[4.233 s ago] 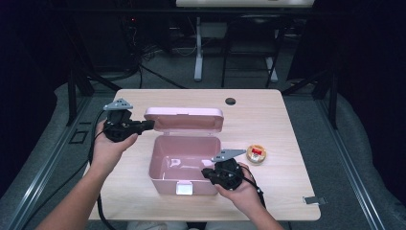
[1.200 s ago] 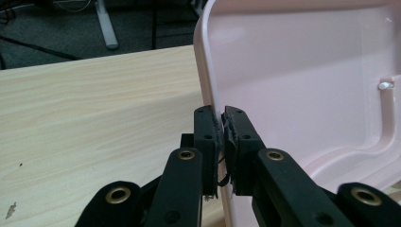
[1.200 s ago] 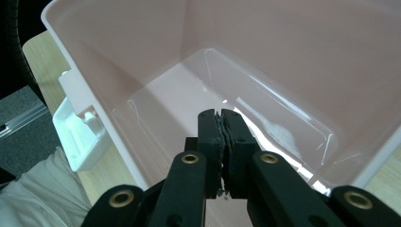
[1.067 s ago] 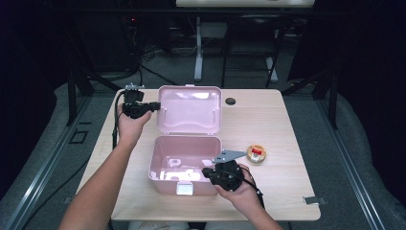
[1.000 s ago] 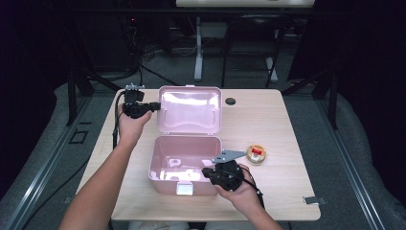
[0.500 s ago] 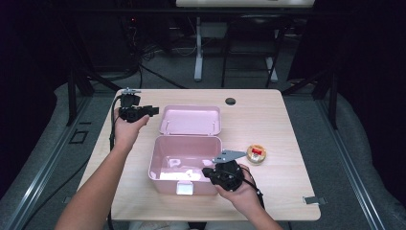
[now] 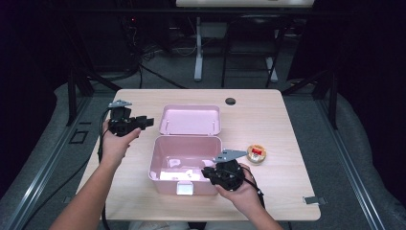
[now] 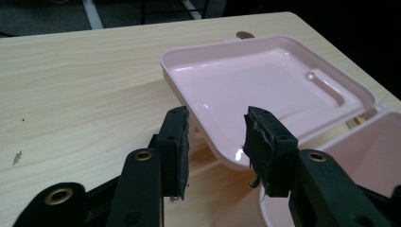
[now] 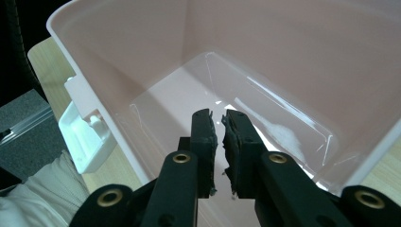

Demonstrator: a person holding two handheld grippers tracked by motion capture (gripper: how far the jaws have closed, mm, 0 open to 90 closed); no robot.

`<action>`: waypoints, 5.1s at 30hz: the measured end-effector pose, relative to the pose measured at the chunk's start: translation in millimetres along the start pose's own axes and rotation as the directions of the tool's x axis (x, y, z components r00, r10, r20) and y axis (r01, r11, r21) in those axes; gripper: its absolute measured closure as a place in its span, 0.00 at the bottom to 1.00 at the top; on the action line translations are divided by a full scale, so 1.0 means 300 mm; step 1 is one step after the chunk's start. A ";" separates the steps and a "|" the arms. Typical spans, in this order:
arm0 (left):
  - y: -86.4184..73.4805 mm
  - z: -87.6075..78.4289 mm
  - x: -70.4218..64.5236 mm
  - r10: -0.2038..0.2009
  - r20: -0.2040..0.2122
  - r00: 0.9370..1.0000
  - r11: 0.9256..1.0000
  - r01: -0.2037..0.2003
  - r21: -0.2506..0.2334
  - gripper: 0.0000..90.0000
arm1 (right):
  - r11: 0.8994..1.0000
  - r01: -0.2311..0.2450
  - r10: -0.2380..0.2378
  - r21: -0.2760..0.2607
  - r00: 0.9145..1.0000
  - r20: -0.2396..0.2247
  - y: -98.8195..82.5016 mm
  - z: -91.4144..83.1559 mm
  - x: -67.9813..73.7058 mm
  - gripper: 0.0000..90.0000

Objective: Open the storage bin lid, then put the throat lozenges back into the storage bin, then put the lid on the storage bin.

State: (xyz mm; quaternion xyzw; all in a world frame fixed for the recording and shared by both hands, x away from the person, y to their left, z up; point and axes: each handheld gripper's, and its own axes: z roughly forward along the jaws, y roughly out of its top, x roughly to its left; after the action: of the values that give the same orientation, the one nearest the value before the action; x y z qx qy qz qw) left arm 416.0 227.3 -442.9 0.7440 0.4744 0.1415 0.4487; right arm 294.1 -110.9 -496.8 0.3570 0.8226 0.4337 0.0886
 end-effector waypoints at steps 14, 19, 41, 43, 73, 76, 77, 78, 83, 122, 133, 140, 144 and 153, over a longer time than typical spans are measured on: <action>-0.087 -0.079 -0.067 0.087 0.038 0.995 0.996 -0.087 -0.007 0.65 | 1.000 -0.006 0.006 -0.013 1.000 0.011 0.013 -0.029 -0.006 0.85; -0.106 -0.098 -0.066 0.072 0.061 0.996 0.997 -0.071 -0.008 0.65 | 1.000 -0.019 0.019 -0.005 1.000 0.000 0.027 -0.039 -0.009 0.78; -0.143 -0.125 -0.076 0.169 0.057 0.984 0.981 -0.173 0.092 0.53 | 1.000 0.020 -0.021 0.014 0.998 0.057 0.119 -0.160 -0.037 0.51; -0.139 -0.131 -0.074 0.166 0.073 0.983 0.979 -0.173 0.104 0.52 | 1.000 0.015 -0.016 0.011 0.998 0.059 0.126 -0.169 -0.046 0.51; -0.127 -0.175 -0.052 0.164 0.051 0.985 0.981 -0.169 0.097 0.48 | 0.984 -0.076 0.041 0.159 0.977 0.211 0.195 -0.188 -0.274 0.35; -0.126 -0.181 -0.050 0.161 0.042 0.986 0.983 -0.164 0.084 0.48 | 0.980 -0.093 0.052 0.175 0.973 0.225 0.195 -0.182 -0.298 0.34; -0.126 -0.183 -0.048 0.161 0.044 0.986 0.983 -0.165 0.086 0.48 | 0.979 -0.095 0.052 0.181 0.972 0.228 0.195 -0.180 -0.305 0.33; -0.126 -0.184 -0.047 0.161 0.044 0.986 0.982 -0.165 0.087 0.48 | 0.977 -0.092 0.047 0.190 0.972 0.230 0.195 -0.179 -0.312 0.32; -0.128 -0.182 -0.046 0.165 0.043 0.985 0.982 -0.168 0.084 0.48 | 0.969 -0.106 0.047 0.224 0.967 0.252 0.194 -0.170 -0.343 0.32; -0.132 -0.174 -0.039 0.159 0.038 0.987 0.983 -0.162 0.092 0.48 | 0.848 -0.282 0.113 0.448 0.924 0.366 0.151 -0.059 -0.540 0.22; -0.133 -0.170 -0.036 0.159 0.040 0.986 0.982 -0.162 0.097 0.48 | 0.812 -0.296 0.100 0.502 0.919 0.381 0.133 -0.024 -0.563 0.19; -0.135 -0.165 -0.034 0.159 0.041 0.986 0.981 -0.163 0.103 0.48 | 0.784 -0.313 0.094 0.537 0.914 0.396 0.111 0.007 -0.593 0.18; -0.135 -0.164 -0.031 0.160 0.040 0.986 0.981 -0.164 0.103 0.48 | 0.772 -0.330 0.110 0.544 0.911 0.397 0.097 0.020 -0.607 0.18; -0.137 -0.160 -0.030 0.159 0.038 0.987 0.981 -0.162 0.106 0.48 | 0.770 -0.334 0.117 0.544 0.912 0.394 0.071 0.039 -0.630 0.18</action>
State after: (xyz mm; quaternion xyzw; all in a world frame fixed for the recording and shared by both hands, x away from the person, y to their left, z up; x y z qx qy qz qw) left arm 357.1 251.4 -447.3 0.8052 0.4130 0.1403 0.4017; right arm 448.1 -220.9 -518.3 0.5326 0.8396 0.0903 0.0568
